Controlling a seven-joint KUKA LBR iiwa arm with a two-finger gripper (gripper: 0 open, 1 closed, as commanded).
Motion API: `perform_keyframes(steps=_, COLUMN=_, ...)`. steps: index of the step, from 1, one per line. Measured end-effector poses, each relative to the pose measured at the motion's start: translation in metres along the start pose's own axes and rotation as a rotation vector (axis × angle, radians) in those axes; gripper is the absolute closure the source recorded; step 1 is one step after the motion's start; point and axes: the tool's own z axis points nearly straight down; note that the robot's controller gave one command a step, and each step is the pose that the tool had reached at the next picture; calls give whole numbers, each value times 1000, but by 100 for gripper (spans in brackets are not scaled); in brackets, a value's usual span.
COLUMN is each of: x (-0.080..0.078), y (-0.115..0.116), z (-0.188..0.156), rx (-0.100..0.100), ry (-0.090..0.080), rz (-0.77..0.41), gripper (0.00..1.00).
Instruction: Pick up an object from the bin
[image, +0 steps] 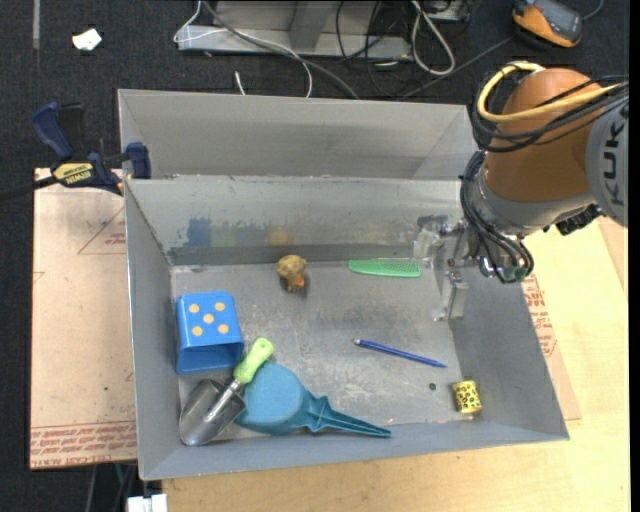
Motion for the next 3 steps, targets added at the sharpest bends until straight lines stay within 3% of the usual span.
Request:
perform_keyframes(steps=1, x=0, y=0, z=0, rx=0, ry=0, rz=0, gripper=0)
perform_keyframes(steps=2, x=7, y=6, z=70, rx=-1, ry=-6, rz=32, gripper=0)
perform_keyframes(steps=3, x=14, y=5, z=114, rx=-1, ry=-11, rz=124, gripper=0)
